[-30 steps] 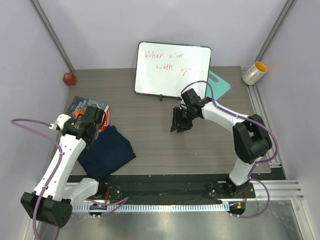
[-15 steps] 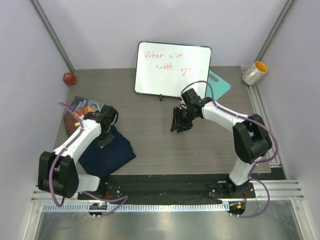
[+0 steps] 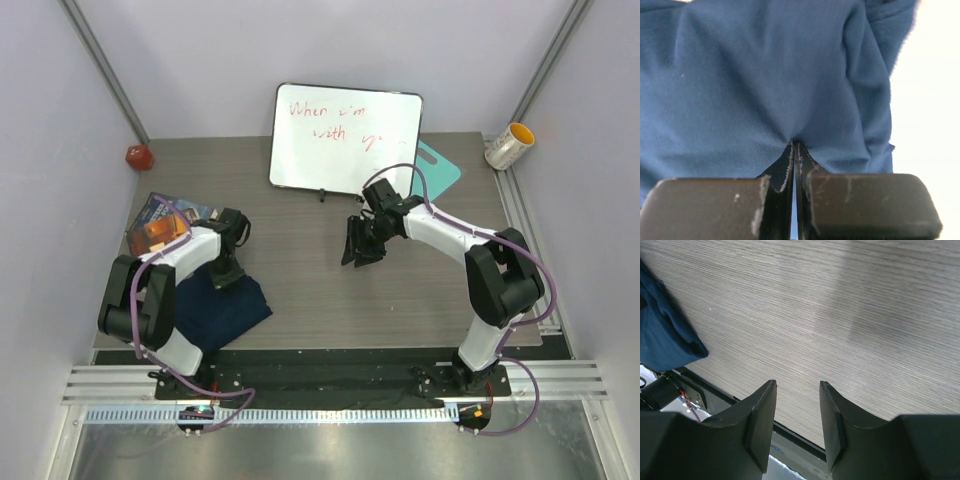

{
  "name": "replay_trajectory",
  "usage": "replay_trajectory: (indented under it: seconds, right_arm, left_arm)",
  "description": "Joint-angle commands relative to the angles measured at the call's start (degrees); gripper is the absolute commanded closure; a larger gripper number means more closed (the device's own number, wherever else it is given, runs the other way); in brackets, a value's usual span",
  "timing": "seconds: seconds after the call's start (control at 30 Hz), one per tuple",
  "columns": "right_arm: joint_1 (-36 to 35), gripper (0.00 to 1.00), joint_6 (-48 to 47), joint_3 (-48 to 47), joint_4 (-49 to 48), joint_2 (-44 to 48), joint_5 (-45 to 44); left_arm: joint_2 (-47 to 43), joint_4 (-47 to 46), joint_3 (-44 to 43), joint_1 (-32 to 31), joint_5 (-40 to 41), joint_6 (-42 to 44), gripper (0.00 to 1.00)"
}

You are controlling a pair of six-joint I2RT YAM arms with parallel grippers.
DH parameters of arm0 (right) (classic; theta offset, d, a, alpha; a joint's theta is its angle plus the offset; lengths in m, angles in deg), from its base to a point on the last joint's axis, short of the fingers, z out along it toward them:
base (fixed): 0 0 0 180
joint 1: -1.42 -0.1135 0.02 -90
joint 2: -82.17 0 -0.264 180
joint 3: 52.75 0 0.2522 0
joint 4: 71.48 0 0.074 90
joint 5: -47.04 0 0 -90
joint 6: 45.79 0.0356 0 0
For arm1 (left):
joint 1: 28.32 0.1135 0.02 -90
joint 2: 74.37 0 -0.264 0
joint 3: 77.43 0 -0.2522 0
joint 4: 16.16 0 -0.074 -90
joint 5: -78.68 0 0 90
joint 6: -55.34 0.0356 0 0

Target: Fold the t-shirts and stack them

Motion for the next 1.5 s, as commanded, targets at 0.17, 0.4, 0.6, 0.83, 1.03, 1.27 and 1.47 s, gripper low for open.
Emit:
replay_trajectory:
  seconds: [0.17,0.4,0.6,0.83,1.03,1.27,1.47]
  right_arm:
    - [0.27,0.54,0.12,1.14,-0.99,3.04,-0.29]
    - [0.27,0.55,-0.24,1.23,-1.08,3.04,0.15]
    - [0.19,0.55,-0.59,1.49,-1.08,3.30,0.41]
    - [0.27,0.55,-0.76,2.02,-0.99,4.18,0.41]
    - [0.63,0.54,-1.02,1.75,-0.73,4.36,0.58]
    - [0.71,0.54,-0.50,1.93,-0.73,4.01,0.23]
    - [0.71,0.54,0.20,1.67,-0.99,3.75,0.67]
  left_arm:
    - [0.07,3.59,3.22,0.67,4.47,-9.21,1.00]
    - [-9.42,10.10,7.27,7.61,7.10,-15.20,1.00]
    - [-14.26,10.90,9.38,17.27,6.94,-14.86,1.00]
    - [-11.63,10.02,6.84,20.45,9.84,-11.62,1.00]
    - [-6.62,6.69,6.13,22.12,6.51,-9.59,1.00]
    - [-16.26,5.18,1.39,22.12,2.97,-2.82,0.70]
    - [-19.10,10.54,-8.71,22.12,7.20,1.04,0.60]
